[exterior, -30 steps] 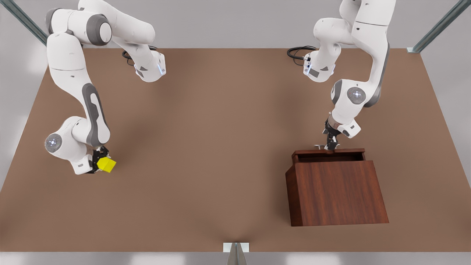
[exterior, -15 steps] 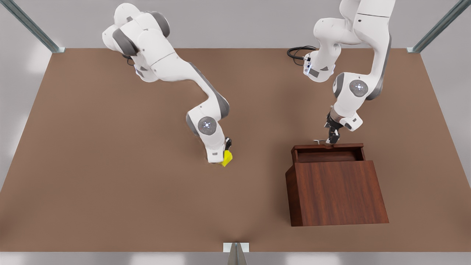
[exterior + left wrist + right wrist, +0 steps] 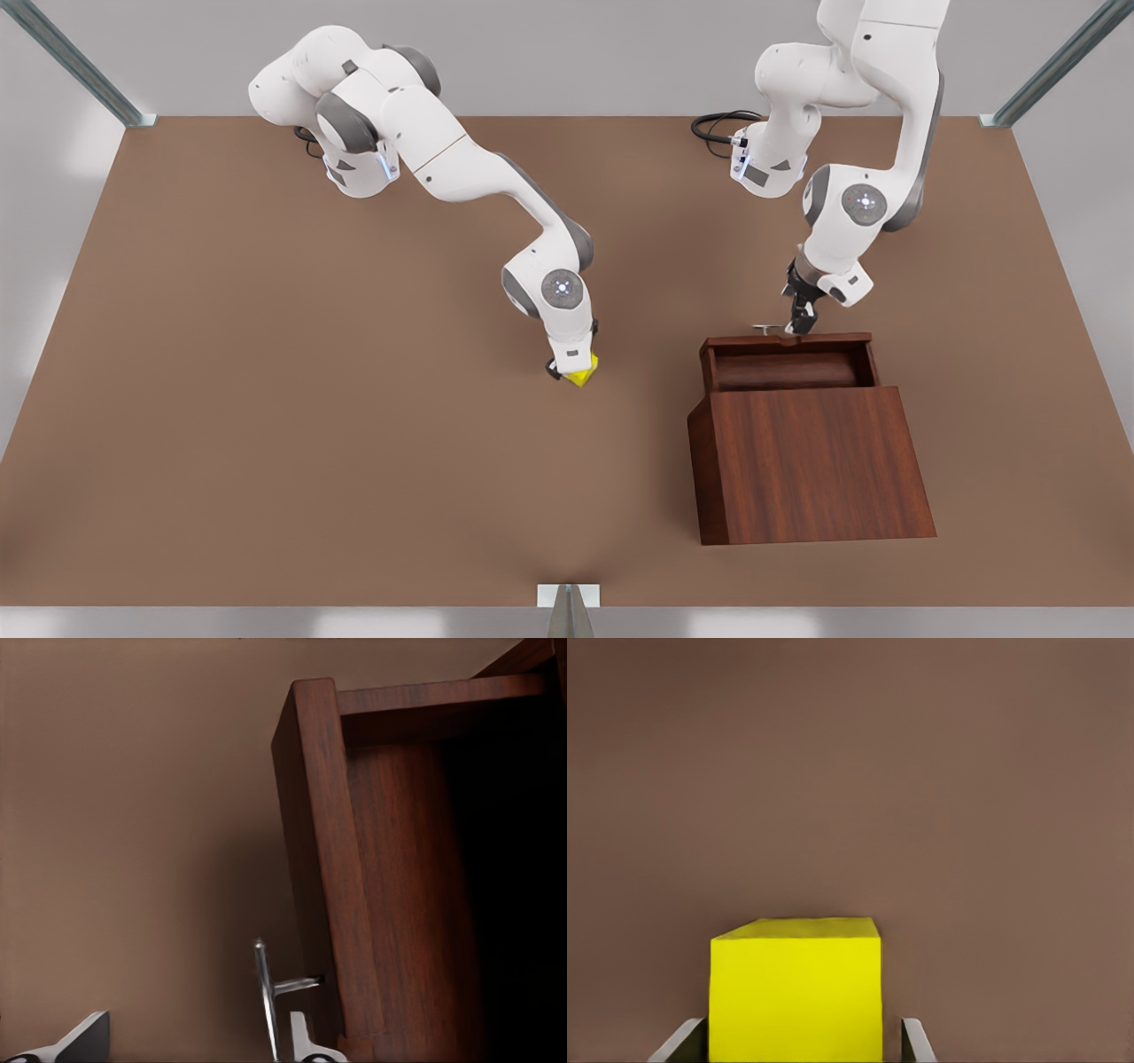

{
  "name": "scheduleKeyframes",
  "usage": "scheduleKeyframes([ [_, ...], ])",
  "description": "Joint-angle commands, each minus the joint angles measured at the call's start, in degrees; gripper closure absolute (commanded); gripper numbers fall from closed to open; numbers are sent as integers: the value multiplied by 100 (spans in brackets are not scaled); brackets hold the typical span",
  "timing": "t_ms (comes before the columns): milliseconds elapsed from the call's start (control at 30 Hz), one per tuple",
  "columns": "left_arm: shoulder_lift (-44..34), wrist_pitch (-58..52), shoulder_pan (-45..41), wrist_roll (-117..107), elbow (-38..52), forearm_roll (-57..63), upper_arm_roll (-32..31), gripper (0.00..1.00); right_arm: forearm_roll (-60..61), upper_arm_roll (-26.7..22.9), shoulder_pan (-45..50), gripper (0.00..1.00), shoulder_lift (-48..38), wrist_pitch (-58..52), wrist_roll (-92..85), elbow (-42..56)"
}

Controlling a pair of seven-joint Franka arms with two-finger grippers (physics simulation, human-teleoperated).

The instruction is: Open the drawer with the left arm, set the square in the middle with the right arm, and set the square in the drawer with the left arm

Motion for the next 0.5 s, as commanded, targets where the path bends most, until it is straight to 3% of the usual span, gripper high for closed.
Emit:
scheduleKeyframes([
  [0,-10,-9,-2,1,-10,2,0,0,0,0,0,0,-71,-9,0,-9],
  [100,-176,-70,-2,19,-133,11,0,0,9,-281,-131,0,-1722,-193,9,-1203],
  [133,-264,-70,-2,37,-203,11,0,0,-96,-290,-579,0,-2390,-1150,26,-1274],
  [167,-343,-184,-2,37,-230,11,0,0,-325,-176,-1291,0,-2777,-1757,26,-1195],
  [233,-844,-597,-160,80,-230,11,0,0,-720,667,-3031,0,-3586,-2451,35,-1222],
  [300,-1064,-650,-195,432,-45,46,-9,0,-703,747,-4209,0,-3894,-2865,482,-1151],
  [367,-845,-879,-212,1433,763,46,-18,0,-677,782,-4939,0,-4000,-3331,809,-800],
  [433,-362,-1142,-423,2743,1650,54,-26,0,-773,721,-5062,0,-4052,-3656,721,-641],
  [467,86,-1555,-599,3209,2370,46,-35,0,-782,431,-4905,0,-4237,-3735,615,-729],
])
